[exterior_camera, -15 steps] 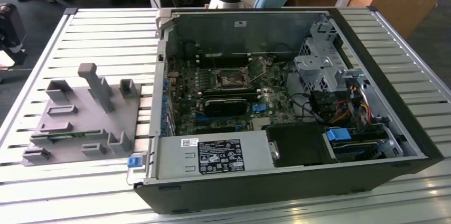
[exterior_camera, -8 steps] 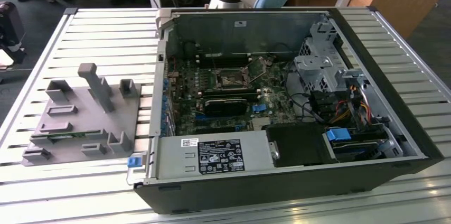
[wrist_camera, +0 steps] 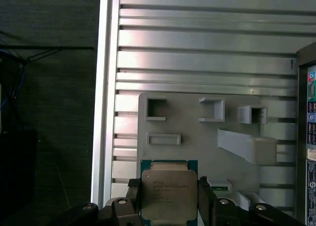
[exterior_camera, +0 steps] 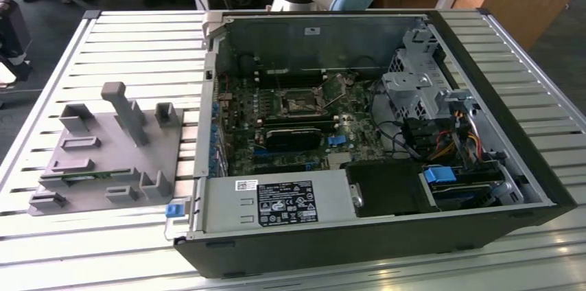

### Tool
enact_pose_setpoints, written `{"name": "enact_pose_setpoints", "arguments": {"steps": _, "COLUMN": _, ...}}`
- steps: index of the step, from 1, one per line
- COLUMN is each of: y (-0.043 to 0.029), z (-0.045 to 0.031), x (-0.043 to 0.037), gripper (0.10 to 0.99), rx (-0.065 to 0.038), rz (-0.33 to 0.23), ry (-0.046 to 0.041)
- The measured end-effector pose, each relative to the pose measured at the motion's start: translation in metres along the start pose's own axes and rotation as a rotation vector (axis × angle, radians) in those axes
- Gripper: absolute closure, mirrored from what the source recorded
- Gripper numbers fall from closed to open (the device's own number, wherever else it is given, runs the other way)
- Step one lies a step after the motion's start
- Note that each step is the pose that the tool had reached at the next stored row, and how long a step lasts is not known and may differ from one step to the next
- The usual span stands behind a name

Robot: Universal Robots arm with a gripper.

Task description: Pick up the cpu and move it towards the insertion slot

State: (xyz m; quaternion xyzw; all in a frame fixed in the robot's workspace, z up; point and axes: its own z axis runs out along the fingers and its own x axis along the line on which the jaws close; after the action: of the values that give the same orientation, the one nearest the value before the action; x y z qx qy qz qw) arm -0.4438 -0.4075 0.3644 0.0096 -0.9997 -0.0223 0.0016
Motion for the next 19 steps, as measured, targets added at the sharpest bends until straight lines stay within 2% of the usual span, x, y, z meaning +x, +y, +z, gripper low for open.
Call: {"name": "enact_pose_setpoints", "arguments": {"steps": 19, "y": 0.0004, "z": -0.0099, "x": 0.0000, "gripper": 0.545, "rx": 0.000, "rz": 0.000, "ry": 0.0000}}
